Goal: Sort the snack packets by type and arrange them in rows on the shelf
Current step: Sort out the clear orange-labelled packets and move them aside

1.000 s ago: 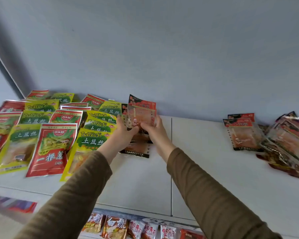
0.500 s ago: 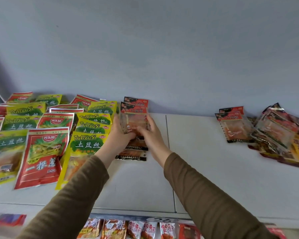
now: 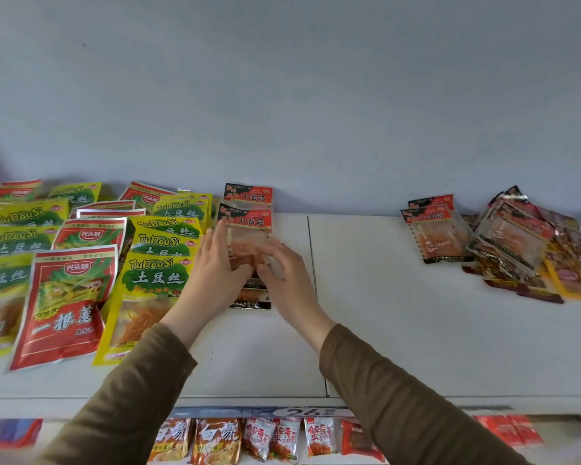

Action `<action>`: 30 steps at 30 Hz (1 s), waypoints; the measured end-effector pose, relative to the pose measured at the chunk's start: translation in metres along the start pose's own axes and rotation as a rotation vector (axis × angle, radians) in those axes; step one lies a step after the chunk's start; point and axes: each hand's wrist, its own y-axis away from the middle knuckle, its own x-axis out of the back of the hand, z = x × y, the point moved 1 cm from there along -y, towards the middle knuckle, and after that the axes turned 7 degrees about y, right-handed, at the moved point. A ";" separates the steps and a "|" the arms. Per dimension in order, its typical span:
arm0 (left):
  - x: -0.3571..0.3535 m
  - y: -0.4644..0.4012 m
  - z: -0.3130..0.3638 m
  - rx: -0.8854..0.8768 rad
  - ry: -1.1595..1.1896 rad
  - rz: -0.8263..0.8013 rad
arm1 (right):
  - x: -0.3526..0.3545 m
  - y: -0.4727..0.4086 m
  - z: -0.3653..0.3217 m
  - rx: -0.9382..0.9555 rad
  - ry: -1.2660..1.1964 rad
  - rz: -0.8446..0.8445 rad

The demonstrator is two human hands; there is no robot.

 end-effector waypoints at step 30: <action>-0.103 0.015 0.089 -0.228 0.026 -0.315 | 0.156 0.047 0.064 -0.215 0.062 0.245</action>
